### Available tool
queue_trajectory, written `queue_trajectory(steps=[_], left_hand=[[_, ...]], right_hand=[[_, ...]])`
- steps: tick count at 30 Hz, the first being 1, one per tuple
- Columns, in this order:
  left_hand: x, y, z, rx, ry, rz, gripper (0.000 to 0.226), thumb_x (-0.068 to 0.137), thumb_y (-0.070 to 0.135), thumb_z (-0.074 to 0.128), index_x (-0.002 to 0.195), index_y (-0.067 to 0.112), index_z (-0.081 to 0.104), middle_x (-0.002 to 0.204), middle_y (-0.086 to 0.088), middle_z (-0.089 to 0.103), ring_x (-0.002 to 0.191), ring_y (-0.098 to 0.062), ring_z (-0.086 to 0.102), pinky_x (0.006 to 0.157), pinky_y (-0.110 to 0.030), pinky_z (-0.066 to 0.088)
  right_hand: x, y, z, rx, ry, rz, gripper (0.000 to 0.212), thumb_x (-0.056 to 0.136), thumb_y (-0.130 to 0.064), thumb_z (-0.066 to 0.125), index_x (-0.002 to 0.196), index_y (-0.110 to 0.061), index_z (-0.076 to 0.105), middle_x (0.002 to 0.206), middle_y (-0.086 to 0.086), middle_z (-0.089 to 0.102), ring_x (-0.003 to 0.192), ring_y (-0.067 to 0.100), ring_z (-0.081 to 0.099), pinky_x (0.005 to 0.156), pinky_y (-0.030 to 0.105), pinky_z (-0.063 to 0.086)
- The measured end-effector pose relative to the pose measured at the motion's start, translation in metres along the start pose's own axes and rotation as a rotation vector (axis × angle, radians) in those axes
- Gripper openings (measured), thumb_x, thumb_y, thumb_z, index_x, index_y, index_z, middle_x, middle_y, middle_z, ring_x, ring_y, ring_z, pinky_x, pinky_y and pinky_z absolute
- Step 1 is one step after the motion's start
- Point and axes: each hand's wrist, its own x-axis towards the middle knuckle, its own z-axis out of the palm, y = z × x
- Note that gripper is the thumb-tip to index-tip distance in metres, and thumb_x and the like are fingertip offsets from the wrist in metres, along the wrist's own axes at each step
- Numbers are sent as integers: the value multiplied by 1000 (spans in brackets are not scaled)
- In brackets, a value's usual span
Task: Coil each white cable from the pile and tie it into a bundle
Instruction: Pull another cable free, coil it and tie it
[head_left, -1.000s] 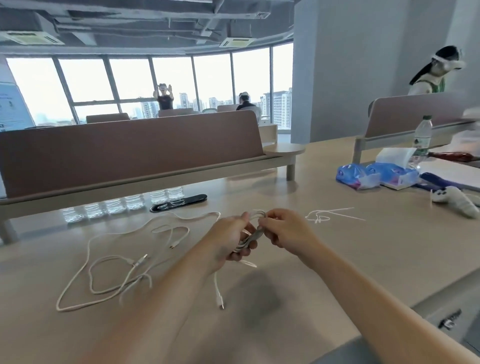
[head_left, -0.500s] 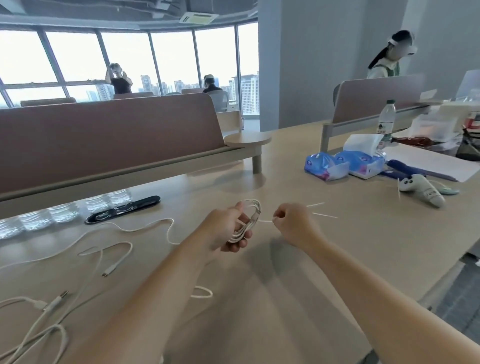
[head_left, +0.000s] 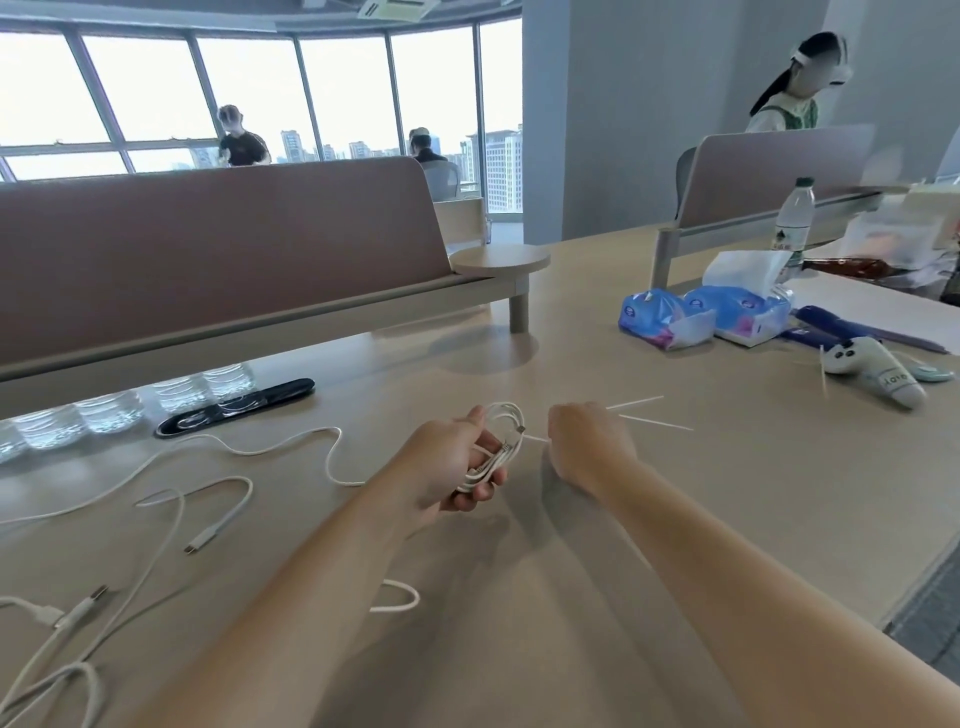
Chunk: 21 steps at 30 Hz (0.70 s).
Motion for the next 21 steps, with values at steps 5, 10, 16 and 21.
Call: queue_trajectory(steps=[5, 10, 16, 21], left_hand=[[-12, 9, -6, -16, 9, 20, 41, 108, 45, 35, 101, 9, 54, 68, -12, 61, 45, -17, 43, 49, -25, 27], [-37, 19, -28, -70, 45, 48, 44, 107, 47, 37, 106, 6, 55, 70, -13, 63, 47, -18, 43, 49, -26, 26], [-69, 24, -68, -125, 133, 82, 46, 105, 50, 41, 110, 7, 56, 70, -13, 65, 46, -19, 45, 51, -27, 30], [-108, 19, -120, -173, 202, 113, 46, 104, 50, 41, 116, 8, 57, 67, -10, 64, 51, -20, 46, 52, -26, 31]], right_hand=[[-2, -15, -13, 235, -52, 14, 14, 95, -20, 52, 99, -18, 65, 109, 7, 68, 106, 30, 62, 89, 36, 49], [-9, -42, -44, 729, -5, 56, 18, 94, -12, 55, 79, -20, 60, 70, 2, 65, 65, 21, 62, 62, 29, 46], [-29, -91, -74, 1162, -205, 72, 15, 96, -8, 54, 84, -12, 62, 63, 4, 57, 47, 15, 45, 53, 29, 43], [-51, -163, -87, 1266, -427, -75, 19, 96, 2, 44, 87, -5, 60, 60, 5, 51, 45, 11, 32, 46, 23, 24]])
